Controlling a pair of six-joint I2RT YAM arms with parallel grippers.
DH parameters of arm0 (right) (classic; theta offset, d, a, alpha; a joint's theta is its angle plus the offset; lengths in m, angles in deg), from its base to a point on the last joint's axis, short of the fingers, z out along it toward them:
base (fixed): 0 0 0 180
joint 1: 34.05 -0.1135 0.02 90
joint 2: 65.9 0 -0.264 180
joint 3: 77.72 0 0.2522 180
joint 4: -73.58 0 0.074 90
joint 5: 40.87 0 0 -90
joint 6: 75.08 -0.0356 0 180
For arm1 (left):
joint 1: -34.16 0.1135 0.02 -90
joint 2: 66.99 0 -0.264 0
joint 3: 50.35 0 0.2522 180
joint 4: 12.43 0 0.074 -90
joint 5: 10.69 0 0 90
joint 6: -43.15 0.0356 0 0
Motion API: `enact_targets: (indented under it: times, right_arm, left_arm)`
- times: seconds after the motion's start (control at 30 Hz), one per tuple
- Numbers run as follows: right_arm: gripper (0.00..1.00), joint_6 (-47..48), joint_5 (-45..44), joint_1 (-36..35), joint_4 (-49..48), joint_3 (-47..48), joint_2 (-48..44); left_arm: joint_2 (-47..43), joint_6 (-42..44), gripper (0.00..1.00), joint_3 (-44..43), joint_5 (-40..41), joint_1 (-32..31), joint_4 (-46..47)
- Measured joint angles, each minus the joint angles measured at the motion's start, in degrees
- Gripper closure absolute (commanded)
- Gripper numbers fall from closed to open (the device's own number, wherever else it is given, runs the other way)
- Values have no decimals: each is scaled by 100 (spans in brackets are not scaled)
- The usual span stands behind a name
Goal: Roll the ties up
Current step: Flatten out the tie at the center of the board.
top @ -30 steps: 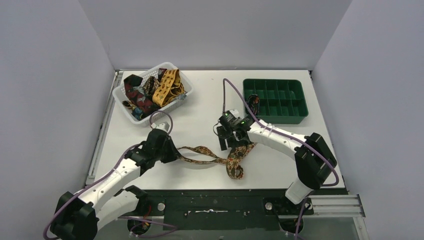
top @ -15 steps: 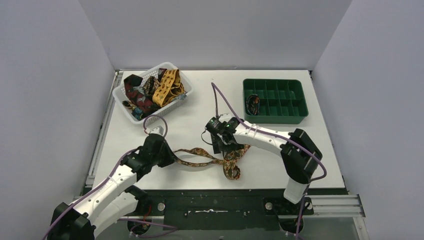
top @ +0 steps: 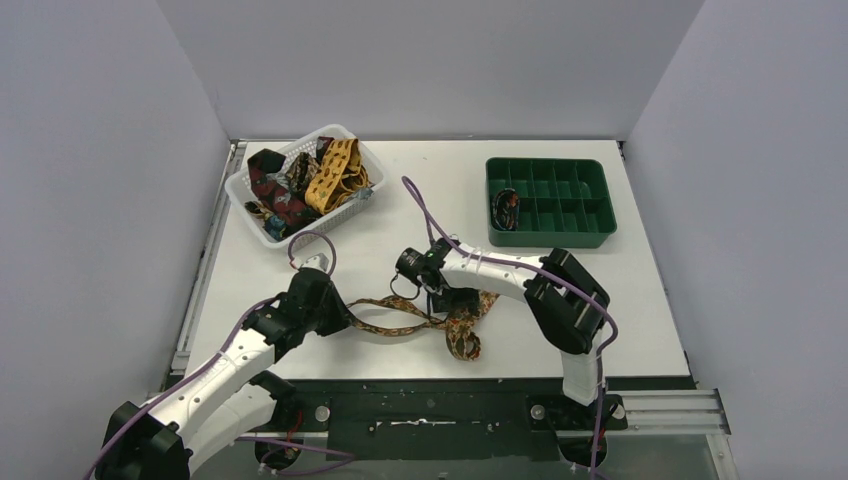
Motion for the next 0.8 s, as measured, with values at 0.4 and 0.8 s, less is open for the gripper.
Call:
enact_targets:
  times: [0.4, 0.8]
  right_arm:
    - [100, 138, 160, 326, -426, -483, -743]
    - [73, 839, 472, 1749, -2793, -2931, -4577]
  left_arm:
    - [0, 2, 100, 0, 0, 0, -2]
    - [98, 4, 100, -271, -72, 87, -55]
